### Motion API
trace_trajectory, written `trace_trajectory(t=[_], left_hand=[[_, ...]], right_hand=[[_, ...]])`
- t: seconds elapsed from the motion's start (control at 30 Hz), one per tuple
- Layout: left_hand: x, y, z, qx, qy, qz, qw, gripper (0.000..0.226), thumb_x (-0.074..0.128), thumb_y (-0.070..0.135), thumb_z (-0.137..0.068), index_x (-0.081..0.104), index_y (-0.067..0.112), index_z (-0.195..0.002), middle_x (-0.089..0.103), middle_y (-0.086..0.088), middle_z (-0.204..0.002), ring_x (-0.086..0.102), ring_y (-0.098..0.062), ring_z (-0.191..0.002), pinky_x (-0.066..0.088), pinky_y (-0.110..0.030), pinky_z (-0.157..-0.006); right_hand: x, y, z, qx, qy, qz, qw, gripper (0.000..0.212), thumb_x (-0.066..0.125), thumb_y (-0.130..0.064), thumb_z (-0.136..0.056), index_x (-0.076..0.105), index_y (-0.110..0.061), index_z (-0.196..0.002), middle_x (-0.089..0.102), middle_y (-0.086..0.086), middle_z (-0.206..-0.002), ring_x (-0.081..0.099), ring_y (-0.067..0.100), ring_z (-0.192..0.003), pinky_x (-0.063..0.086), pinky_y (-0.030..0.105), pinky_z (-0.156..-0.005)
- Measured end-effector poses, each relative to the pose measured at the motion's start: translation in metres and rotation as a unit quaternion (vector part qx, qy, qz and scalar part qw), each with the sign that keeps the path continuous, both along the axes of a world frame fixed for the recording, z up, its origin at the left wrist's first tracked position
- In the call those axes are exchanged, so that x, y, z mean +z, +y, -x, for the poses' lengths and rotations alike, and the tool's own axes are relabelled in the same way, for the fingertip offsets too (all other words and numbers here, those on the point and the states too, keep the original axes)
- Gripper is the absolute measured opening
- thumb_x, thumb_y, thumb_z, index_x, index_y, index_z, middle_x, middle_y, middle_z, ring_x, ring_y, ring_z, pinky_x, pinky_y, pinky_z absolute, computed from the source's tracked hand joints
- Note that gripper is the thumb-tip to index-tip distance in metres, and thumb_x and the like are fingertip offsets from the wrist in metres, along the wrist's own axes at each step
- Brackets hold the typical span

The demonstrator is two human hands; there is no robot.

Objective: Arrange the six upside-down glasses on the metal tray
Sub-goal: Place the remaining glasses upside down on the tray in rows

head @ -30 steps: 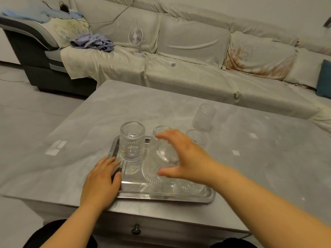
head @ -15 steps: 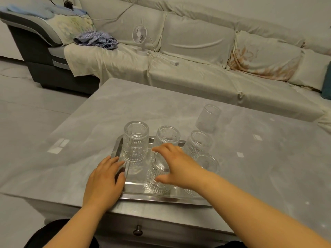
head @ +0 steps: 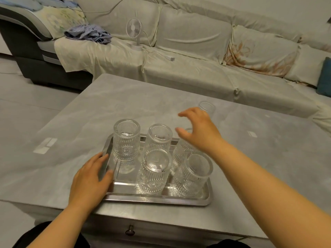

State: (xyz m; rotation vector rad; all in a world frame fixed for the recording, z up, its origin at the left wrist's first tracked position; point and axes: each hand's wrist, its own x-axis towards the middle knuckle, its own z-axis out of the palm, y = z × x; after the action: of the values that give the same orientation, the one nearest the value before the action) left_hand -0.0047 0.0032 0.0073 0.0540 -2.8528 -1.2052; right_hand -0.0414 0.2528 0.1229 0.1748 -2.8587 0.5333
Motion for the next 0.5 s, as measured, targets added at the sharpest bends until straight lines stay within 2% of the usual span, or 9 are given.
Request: trace_trajectory(t=[0.2,0.33,0.5], left_hand=[[0.001,0.004,0.003,-0.009,-0.012,0.065,0.998,0.048,0.056,0.023,-0.082,0.042,0.016,-0.128,0.038,-0.010,-0.143,0.038,-0.032,-0.128,0.029,-0.049,-0.105],[0.003,0.004,0.004,-0.007,-0.021,0.080,0.997,0.051,0.059,0.021,-0.080,0.043,0.016,-0.128,0.040,-0.011,-0.142,0.041,-0.035,-0.125,0.030,-0.050,-0.103],[0.000,0.003,0.006,-0.008,-0.033,0.087,0.996,0.052,0.060,0.024,-0.080,0.043,0.019,-0.128,0.040,-0.009,-0.142,0.041,-0.033,-0.125,0.030,-0.050,-0.103]], right_hand=[[-0.020,0.064,0.052,-0.169,-0.076,0.039,0.982,0.062,0.060,-0.027,-0.081,0.031,-0.014,-0.134,0.027,0.015,-0.145,0.023,0.035,-0.131,0.023,0.038,-0.108],[-0.025,0.080,0.085,-0.208,-0.081,0.090,0.971,0.073,0.063,-0.030,-0.079,0.023,-0.016,-0.138,0.020,0.014,-0.148,0.021,0.038,-0.133,0.024,0.040,-0.109],[-0.028,0.088,0.122,-0.251,-0.139,0.079,0.955,0.076,0.058,-0.036,-0.081,0.015,-0.017,-0.140,0.015,0.014,-0.150,0.021,0.039,-0.133,0.026,0.046,-0.108]])
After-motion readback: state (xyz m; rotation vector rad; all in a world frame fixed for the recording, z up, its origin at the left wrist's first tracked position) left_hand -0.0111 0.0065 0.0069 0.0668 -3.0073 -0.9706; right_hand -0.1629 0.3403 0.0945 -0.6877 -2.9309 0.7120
